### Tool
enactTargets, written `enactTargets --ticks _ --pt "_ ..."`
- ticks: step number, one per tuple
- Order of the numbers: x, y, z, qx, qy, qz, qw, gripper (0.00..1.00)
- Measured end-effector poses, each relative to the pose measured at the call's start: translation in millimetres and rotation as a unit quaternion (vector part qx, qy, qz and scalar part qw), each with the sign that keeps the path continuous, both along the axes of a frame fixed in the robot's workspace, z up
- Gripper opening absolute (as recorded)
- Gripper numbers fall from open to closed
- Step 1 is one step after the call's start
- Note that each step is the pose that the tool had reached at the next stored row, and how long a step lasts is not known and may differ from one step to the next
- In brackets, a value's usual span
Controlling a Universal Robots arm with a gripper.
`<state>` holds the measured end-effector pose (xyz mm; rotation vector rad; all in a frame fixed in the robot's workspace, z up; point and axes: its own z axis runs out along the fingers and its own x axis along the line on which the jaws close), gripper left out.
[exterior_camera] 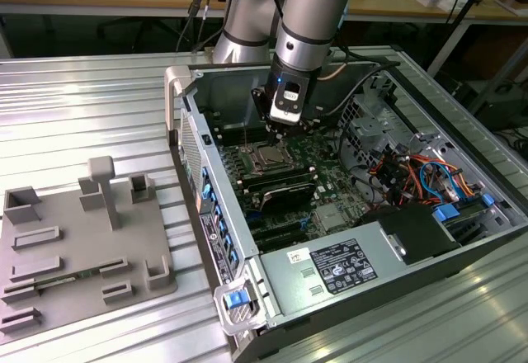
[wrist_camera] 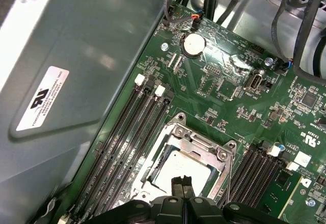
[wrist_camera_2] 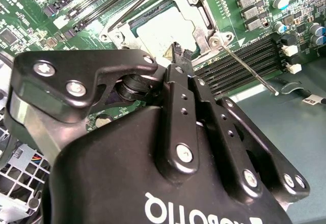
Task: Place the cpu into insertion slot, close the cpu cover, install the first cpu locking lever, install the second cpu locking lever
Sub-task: 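Install the first cpu locking lever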
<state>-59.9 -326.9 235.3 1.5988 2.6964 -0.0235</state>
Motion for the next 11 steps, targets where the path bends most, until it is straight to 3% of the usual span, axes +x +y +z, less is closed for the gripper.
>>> enactTargets --ticks 5,7,9,11 --pt "0.0 0.0 0.0 0.0000 0.0000 0.005 0.99999 0.11" --pt "0.0 0.0 0.0 0.0000 0.0000 0.022 0.99976 0.11" --pt "0.0 0.0 0.0 0.0000 0.0000 0.042 0.99913 0.11" --pt "0.0 0.0 0.0 0.0000 0.0000 0.065 0.99790 0.11"
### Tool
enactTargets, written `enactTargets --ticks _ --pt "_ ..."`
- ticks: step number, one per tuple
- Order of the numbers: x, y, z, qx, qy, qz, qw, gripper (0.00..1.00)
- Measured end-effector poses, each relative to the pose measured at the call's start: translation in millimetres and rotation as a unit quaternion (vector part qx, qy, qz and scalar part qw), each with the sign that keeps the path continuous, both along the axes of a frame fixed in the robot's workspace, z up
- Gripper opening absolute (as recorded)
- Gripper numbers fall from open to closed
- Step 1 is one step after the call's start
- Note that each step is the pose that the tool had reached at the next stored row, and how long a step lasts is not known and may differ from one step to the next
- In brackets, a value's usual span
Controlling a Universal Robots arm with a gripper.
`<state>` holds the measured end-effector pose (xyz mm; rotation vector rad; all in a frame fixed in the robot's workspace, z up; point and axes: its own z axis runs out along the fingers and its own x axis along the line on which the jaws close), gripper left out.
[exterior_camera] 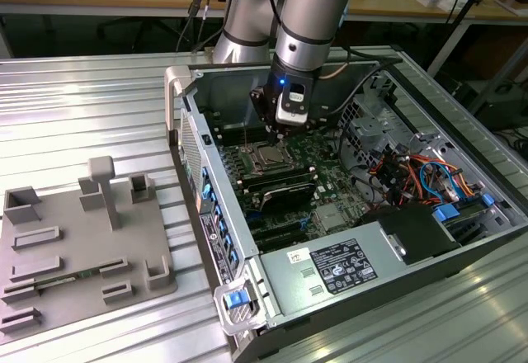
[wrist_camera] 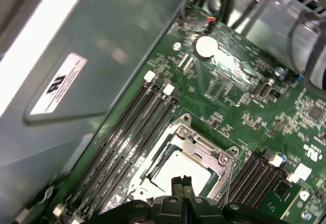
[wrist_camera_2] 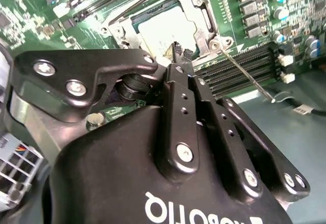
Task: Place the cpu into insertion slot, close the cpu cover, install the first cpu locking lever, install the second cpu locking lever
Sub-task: 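Install the first cpu locking lever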
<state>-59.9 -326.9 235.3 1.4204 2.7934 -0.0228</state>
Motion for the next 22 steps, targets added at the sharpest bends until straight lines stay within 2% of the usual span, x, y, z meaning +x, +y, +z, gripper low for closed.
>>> enactTargets --ticks 2,6,15,18,19,22 --pt "0.0 0.0 0.0 0.0000 0.0000 0.010 0.99995 0.11" --pt "0.0 0.0 2.6 -0.0001 0.0000 0.011 0.99994 0.11" --pt "0.0 0.0 2.7 0.0000 0.0000 0.011 0.99994 0.11" --pt "0.0 0.0 2.7 0.0000 0.0000 0.025 0.99969 0.11" --pt "0.0 0.0 2.7 0.0000 0.0000 0.038 0.99928 0.11" --pt "-0.1 -0.1 3.8 -0.0002 0.0002 0.045 0.99897 0.11"
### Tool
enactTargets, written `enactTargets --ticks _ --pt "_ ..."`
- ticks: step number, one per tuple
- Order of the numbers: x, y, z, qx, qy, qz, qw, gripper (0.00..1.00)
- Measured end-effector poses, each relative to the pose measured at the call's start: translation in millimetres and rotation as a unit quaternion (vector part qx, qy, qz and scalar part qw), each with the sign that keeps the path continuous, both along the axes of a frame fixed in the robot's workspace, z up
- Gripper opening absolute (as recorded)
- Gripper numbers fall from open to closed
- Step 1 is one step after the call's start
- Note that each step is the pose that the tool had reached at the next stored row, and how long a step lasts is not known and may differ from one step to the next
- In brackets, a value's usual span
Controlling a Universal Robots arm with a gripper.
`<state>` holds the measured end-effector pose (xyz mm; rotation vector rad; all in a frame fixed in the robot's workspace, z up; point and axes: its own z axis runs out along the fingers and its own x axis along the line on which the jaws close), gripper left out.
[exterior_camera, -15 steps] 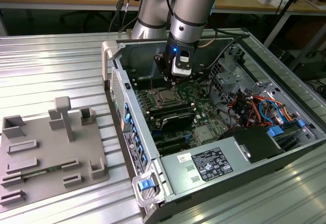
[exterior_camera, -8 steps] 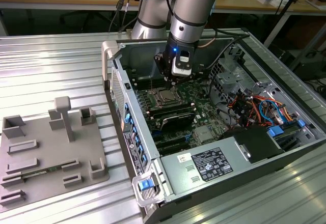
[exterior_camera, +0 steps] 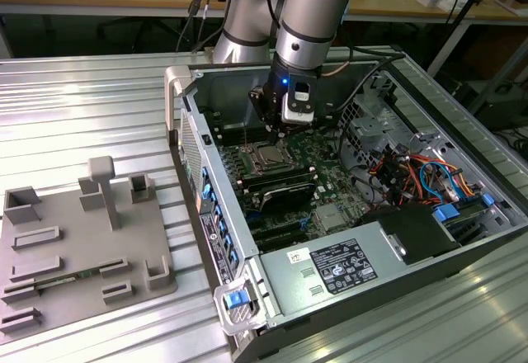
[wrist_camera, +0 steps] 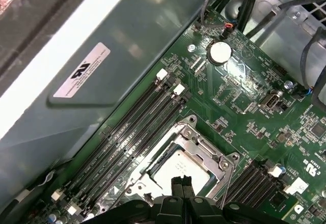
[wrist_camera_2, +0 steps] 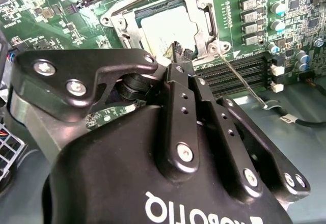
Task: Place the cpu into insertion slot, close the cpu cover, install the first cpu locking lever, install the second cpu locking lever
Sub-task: 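Install the first cpu locking lever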
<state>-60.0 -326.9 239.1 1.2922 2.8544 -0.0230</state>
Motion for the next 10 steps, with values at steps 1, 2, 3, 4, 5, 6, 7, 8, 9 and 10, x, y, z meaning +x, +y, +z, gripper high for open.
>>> enactTargets --ticks 1,2,3,4,5,6,7,8,9,10 --pt "0.0 0.1 2.2 0.0002 -0.0001 0.000 1.00000 0.11" --pt "0.0 0.1 4.9 0.0002 -0.0002 0.000 1.00000 0.11" --pt "0.0 0.1 7.2 0.0002 -0.0001 0.000 1.00000 0.11" --pt "0.0 0.1 8.9 0.0002 -0.0002 0.000 1.00000 0.11" --pt "0.0 0.1 10.6 0.0002 -0.0002 0.000 1.00000 0.11" --pt "0.0 0.1 11.9 0.0002 -0.0001 0.000 1.00000 0.11" --pt "0.0 0.1 13.5 0.0002 -0.0001 0.000 1.00000 0.11" --pt "0.0 0.1 14.0 0.0002 -0.0001 0.000 1.00000 0.11" --pt "0.0 0.1 14.0 0.0003 -0.0002 0.000 1.00000 0.11" --pt "0.0 0.1 14.0 0.0003 -0.0002 0.001 1.00000 0.11"
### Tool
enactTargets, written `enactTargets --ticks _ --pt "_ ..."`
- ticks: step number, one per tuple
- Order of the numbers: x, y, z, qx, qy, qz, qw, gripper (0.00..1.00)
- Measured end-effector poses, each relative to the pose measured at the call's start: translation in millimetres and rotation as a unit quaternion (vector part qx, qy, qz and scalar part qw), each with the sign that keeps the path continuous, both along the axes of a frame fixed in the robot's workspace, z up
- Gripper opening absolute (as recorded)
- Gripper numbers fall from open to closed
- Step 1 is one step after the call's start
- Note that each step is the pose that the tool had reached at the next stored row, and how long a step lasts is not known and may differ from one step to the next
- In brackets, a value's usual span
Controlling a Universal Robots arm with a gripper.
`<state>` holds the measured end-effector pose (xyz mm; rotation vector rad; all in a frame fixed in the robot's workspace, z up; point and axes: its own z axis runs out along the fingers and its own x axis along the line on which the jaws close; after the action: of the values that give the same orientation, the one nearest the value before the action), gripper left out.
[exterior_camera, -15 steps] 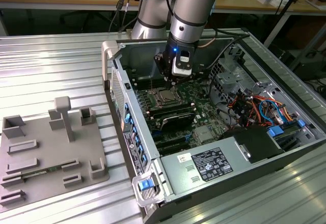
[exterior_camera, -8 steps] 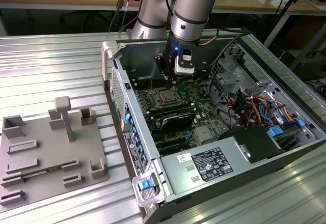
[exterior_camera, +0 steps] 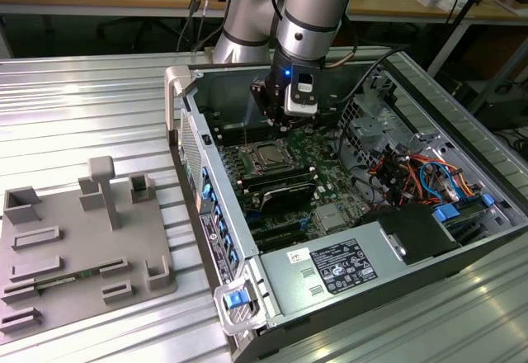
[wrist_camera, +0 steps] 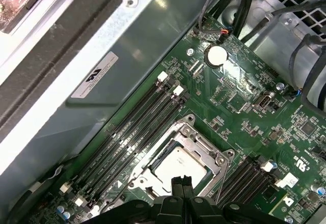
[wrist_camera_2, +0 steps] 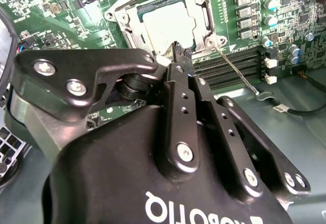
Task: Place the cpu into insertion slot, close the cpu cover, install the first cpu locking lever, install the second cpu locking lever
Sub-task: 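Install the first cpu locking lever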
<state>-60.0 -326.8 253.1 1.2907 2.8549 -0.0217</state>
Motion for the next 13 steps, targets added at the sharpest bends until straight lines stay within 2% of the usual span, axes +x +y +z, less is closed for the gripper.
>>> enactTargets --ticks 13 --pt "-2.4 0.0 0.2 -0.0002 0.0001 0.000 1.00000 0.11"
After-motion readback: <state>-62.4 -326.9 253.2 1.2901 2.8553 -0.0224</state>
